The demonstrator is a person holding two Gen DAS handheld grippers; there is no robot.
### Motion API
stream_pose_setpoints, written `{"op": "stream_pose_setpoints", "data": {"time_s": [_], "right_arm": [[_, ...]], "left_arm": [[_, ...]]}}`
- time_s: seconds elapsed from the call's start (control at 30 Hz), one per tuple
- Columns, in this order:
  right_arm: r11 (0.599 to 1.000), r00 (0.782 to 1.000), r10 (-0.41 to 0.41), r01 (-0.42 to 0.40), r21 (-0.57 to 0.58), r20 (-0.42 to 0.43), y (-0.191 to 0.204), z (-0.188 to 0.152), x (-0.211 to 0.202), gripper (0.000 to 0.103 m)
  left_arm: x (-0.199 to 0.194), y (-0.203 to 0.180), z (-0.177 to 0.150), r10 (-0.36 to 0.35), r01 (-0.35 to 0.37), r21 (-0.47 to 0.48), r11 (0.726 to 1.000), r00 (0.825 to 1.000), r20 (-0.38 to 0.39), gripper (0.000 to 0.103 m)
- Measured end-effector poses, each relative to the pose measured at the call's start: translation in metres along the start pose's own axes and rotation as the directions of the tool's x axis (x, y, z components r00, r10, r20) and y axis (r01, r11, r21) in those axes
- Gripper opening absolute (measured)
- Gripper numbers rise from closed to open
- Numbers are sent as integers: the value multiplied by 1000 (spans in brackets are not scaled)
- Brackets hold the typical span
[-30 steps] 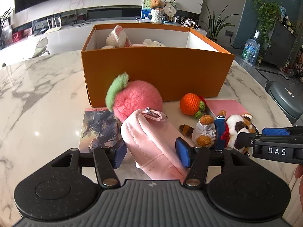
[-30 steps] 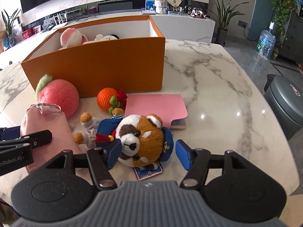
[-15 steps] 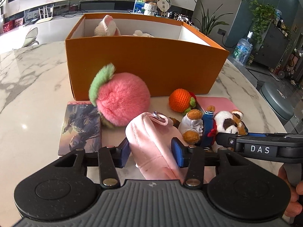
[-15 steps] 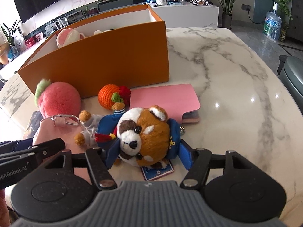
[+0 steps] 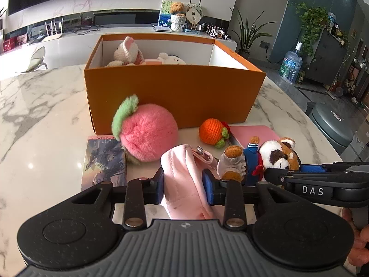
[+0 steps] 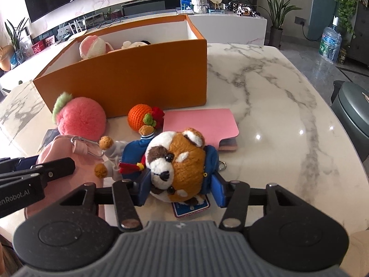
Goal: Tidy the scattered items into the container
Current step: 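Close left tool on the pink bag while right tool closes on the plush dog, then lift the pink bag and plush dog and carry both over the box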
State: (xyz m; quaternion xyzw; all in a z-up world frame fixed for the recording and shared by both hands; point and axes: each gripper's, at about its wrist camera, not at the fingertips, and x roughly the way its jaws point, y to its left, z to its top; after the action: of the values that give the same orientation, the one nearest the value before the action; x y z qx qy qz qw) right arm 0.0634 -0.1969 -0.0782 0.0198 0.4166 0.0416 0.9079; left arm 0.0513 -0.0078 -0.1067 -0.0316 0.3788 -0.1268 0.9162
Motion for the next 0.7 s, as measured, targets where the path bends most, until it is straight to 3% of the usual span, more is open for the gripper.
{"op": "stream_pose_setpoints", "data": {"time_s": [0.7], "right_arm": [[999, 984, 21, -15, -32, 174, 13, 12, -78, 56]], "left_arm": [[-75, 1, 25, 72, -78, 32, 996, 982, 176, 38]]}}
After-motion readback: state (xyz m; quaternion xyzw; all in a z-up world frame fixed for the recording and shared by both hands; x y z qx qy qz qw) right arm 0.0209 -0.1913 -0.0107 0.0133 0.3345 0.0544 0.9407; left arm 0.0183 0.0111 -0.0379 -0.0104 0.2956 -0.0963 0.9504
